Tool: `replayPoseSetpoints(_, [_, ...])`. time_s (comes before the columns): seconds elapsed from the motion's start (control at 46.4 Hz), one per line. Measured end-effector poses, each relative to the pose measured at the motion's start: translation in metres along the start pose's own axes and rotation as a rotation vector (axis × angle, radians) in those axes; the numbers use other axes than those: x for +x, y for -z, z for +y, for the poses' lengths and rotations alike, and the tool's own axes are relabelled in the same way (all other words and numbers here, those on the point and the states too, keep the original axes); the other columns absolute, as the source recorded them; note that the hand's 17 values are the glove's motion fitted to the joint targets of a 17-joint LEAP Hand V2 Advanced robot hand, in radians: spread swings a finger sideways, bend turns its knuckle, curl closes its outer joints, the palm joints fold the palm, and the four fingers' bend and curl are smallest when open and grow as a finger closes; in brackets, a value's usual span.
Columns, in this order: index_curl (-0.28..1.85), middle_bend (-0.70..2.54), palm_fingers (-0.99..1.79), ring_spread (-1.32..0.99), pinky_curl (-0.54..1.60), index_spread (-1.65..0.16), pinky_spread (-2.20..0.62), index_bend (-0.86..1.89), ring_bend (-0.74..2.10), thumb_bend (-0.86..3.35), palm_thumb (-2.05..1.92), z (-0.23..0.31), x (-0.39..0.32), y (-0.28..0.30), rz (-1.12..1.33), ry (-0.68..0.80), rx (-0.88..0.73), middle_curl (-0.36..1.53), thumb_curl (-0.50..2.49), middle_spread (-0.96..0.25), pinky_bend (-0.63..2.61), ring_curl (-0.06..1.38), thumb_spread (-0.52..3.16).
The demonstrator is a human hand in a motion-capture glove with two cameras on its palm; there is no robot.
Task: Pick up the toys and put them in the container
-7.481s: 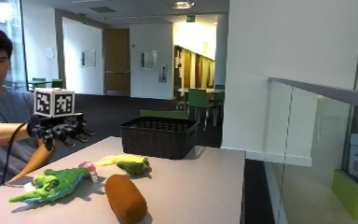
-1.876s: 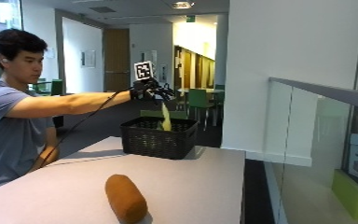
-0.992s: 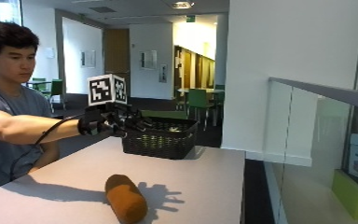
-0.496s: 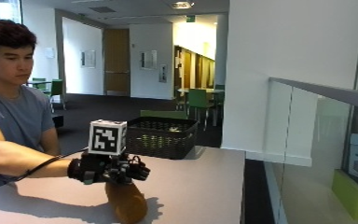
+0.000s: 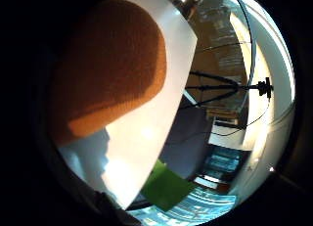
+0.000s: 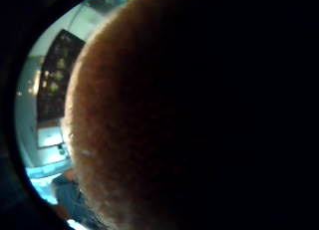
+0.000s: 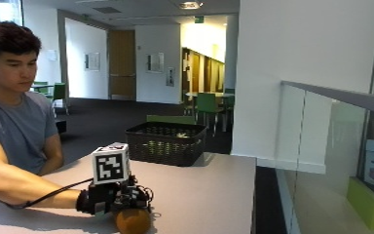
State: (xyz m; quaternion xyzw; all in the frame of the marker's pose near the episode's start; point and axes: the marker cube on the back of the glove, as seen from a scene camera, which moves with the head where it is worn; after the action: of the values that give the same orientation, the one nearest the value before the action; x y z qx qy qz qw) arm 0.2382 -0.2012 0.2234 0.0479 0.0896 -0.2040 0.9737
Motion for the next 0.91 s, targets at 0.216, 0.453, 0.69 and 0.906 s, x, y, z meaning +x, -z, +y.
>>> replayPoseSetpoints(0.216, [0.26, 0.74, 0.84, -0.4, 0.07, -0.37, -0.03, 0.21, 0.94, -0.1, -0.12, -0.011, -0.008, 0.004, -0.041, -0.173, 0.256, 0.57, 0.26, -0.3, 0.15, 0.37, 0.7])
replayPoseSetpoints(0.453, [0.35, 1.0, 1.49, -0.34, 0.29, -0.33, -0.34, 0.29, 1.21, 0.0, 0.03, -0.019, -0.024, 0.022, 0.014, -0.342, 0.273, 0.68, 0.28, -0.29, 0.61, 0.52, 0.92])
replayPoseSetpoints(0.69, [0.47, 1.15, 1.4, -0.31, 0.4, -0.29, -0.4, 0.52, 1.34, 0.01, 0.14, -0.023, -0.04, 0.072, -0.013, -0.424, 0.207, 0.72, 0.31, -0.24, 0.79, 0.56, 1.07])
replayPoseSetpoints(0.906, [0.55, 1.23, 1.33, -0.3, 0.43, -0.26, -0.41, 0.63, 1.41, -0.02, 0.15, -0.04, -0.071, 0.19, 0.013, -0.446, 0.337, 0.73, 0.33, -0.21, 0.85, 0.57, 1.1])
